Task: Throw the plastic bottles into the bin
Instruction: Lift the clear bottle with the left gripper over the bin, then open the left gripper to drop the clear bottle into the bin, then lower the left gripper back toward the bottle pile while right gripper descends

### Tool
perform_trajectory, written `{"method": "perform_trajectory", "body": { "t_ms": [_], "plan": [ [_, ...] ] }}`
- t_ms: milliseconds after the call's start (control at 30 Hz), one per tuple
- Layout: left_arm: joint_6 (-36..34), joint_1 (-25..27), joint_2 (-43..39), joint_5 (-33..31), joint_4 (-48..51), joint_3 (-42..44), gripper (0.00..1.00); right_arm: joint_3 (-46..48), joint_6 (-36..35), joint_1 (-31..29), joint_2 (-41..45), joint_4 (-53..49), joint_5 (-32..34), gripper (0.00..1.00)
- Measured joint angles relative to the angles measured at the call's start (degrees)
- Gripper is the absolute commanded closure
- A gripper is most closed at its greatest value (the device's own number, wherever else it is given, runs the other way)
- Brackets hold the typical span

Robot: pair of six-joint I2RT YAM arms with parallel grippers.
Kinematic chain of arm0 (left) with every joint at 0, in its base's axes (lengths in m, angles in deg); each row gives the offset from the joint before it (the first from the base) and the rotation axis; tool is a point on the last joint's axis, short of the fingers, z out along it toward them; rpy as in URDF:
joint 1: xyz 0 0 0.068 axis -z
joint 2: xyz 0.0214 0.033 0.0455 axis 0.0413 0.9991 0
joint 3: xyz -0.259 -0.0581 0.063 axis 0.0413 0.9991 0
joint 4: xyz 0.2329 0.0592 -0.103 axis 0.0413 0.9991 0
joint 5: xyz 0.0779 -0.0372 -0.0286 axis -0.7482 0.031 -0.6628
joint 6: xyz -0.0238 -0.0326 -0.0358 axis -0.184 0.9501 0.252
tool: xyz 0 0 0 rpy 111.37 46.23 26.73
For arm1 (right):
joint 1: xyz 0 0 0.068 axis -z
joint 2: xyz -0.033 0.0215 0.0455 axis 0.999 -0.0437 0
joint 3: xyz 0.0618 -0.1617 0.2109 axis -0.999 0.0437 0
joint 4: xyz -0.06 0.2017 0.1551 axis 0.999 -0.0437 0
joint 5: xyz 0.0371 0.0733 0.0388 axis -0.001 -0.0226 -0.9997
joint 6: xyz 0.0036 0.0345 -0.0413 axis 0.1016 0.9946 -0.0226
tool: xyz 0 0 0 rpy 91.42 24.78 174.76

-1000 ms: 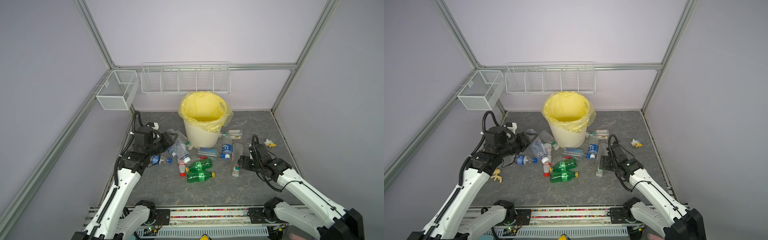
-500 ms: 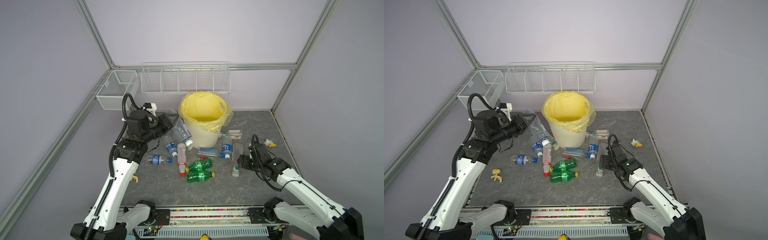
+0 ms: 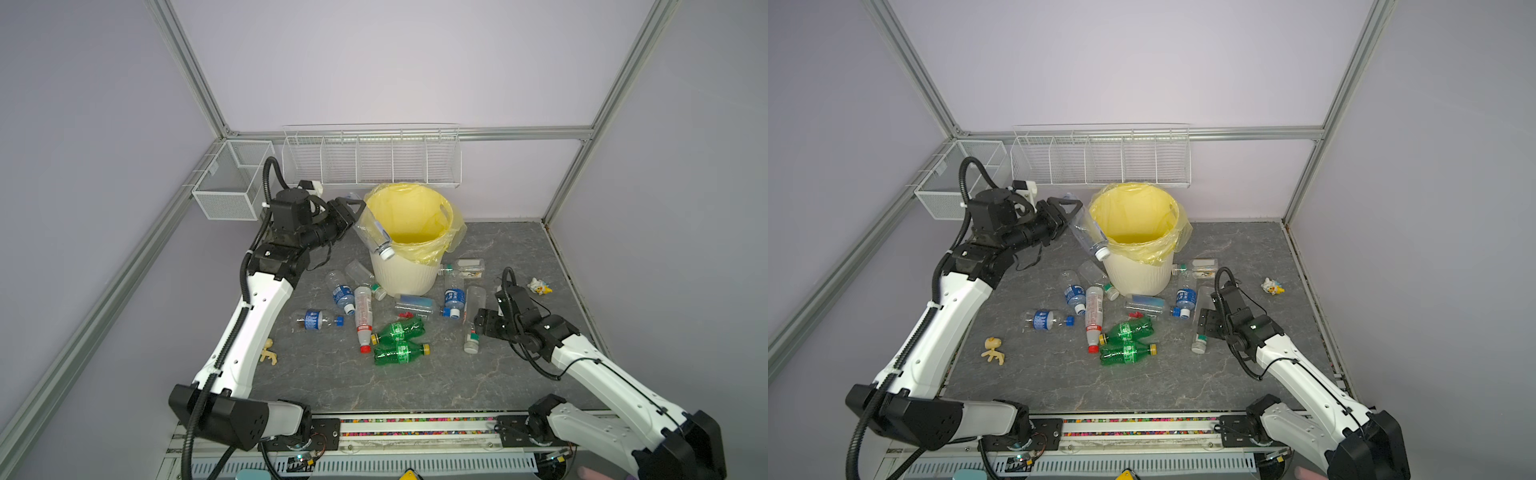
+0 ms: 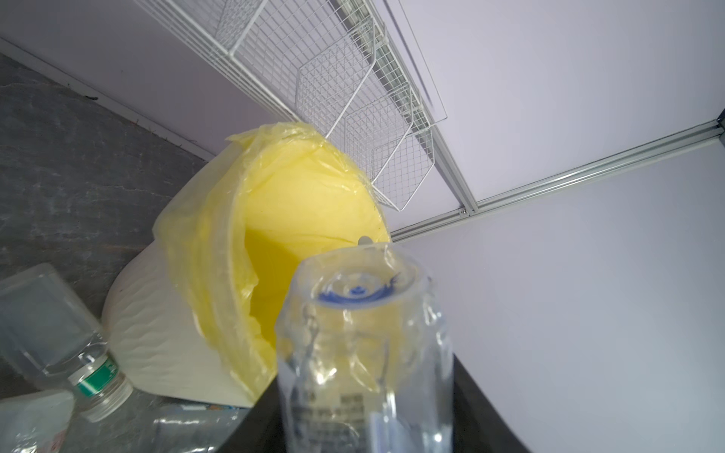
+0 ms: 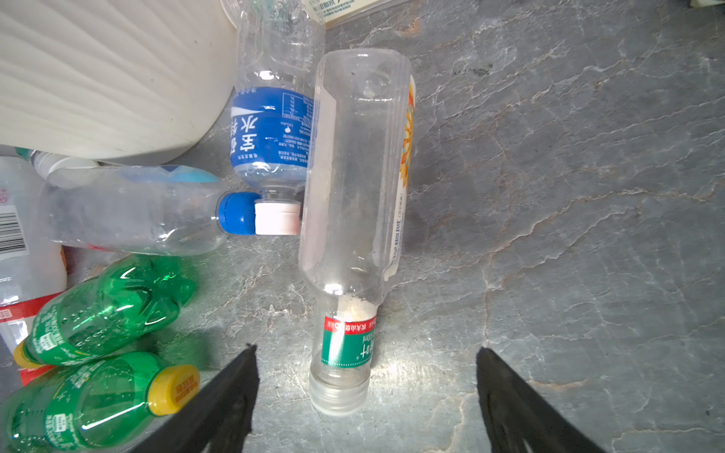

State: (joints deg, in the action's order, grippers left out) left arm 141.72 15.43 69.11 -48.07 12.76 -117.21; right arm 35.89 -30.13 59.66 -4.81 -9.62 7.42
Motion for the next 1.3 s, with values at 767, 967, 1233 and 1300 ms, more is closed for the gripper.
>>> {"method": "perform_trajectory", "body": {
  "t_ms": [767, 967, 1233, 1300],
  "plan": [
    [-11.4, 4.7, 5.4, -5.5, 15.3, -23.5, 0.0, 4.7, -0.1, 0.0, 9.5, -0.4, 1.7, 0.12],
    [-13.7, 4.7, -4.4, -7.6, 12.9, -5.0, 0.0, 5.3, -0.9, 0.0, 10.4, 0.6, 1.7, 0.12],
    [-16.2, 4.7, -10.7, -10.6, 11.7, 12.1, 0.0, 4.1, -1.3, 0.0, 3.8, 0.0, 1.5, 0.12],
    [-16.3, 4.7, -13.4, -11.1, 10.9, 16.4, 0.0, 4.1, -1.3, 0.0, 2.1, 0.0, 1.2, 0.12]
  ]
}}
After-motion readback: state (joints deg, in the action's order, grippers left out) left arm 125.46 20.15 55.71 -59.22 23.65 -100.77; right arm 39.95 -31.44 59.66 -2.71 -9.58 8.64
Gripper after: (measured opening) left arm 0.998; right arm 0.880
